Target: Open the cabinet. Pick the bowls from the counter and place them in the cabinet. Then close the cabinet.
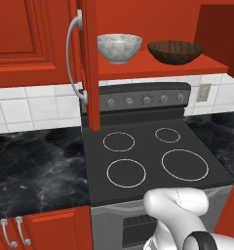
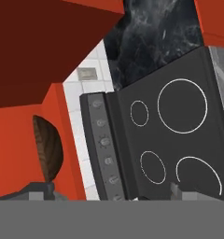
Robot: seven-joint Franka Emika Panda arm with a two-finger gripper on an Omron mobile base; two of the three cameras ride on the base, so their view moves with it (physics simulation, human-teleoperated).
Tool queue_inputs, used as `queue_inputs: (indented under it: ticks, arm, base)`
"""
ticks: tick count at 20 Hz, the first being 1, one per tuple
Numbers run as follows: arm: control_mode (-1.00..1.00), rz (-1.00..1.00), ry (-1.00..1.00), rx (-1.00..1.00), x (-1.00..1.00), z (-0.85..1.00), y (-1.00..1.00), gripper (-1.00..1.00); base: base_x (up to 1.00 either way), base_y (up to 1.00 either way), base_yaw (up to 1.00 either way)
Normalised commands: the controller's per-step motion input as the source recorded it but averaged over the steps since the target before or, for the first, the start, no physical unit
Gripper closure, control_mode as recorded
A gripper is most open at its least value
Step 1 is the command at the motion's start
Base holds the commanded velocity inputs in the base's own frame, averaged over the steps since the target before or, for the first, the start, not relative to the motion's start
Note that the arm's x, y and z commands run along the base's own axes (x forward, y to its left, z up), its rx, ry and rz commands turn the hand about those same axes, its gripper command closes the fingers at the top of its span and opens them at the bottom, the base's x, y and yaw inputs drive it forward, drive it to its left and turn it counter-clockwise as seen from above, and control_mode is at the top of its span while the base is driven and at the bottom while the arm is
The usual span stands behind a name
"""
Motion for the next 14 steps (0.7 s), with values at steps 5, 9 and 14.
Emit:
queue_inputs:
  ticks: [5,9,14]
  arm:
    - [-1.00,0.00,0.00,0.00,-0.70,0.00,0.00,-1.00]
    - [-1.00,0.01,0.00,0.00,-0.53,0.00,-0.02,-1.00]
    - [-1.00,0.07,-0.03,0.00,-0.37,0.00,-0.08,-1.00]
  base:
    - [0.00,0.00,0.00]
    - [0.00,0.00,0.00]
    - [0.00,0.00,0.00]
